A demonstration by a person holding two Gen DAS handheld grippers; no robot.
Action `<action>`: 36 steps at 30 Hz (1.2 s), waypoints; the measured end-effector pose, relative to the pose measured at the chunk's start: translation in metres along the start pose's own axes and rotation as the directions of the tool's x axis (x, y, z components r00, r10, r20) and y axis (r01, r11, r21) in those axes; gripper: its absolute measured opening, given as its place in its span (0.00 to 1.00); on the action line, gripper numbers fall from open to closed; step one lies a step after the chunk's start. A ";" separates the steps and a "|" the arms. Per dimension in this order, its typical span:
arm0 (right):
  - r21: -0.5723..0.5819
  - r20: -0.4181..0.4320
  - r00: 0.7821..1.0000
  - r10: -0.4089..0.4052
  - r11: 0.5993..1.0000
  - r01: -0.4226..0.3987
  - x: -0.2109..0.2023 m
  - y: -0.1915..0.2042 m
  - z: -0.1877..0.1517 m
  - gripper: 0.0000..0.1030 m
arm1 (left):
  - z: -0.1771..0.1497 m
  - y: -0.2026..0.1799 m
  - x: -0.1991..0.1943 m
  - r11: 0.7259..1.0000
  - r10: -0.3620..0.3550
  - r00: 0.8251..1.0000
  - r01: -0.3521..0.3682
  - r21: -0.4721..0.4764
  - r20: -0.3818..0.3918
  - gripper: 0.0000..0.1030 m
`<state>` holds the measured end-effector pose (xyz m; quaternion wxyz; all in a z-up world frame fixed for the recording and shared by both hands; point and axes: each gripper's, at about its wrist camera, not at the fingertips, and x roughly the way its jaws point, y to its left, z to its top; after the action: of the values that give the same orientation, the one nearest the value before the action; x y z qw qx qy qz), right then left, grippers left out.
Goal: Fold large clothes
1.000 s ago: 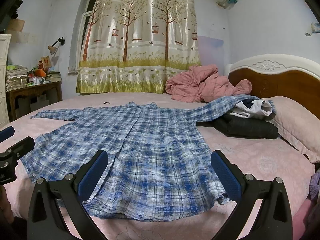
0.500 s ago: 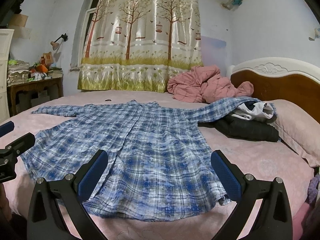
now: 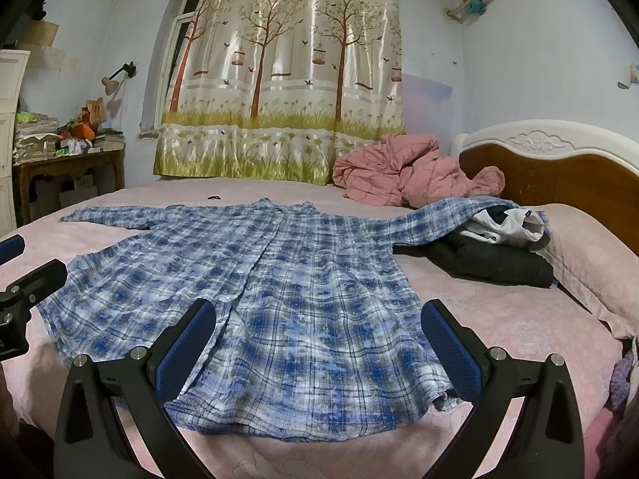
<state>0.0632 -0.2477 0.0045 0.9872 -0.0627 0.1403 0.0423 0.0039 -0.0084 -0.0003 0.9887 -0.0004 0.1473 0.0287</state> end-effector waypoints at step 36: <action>-0.031 0.011 1.000 -0.015 0.999 0.015 -0.003 0.001 -0.003 1.00 | -0.003 0.002 -0.003 1.000 0.018 1.000 -0.019 0.009 0.020 1.00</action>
<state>0.0590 -0.2469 0.0030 0.9872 -0.0788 0.1339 0.0373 -0.0002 -0.0063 -0.0023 0.9898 0.0056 0.1374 0.0371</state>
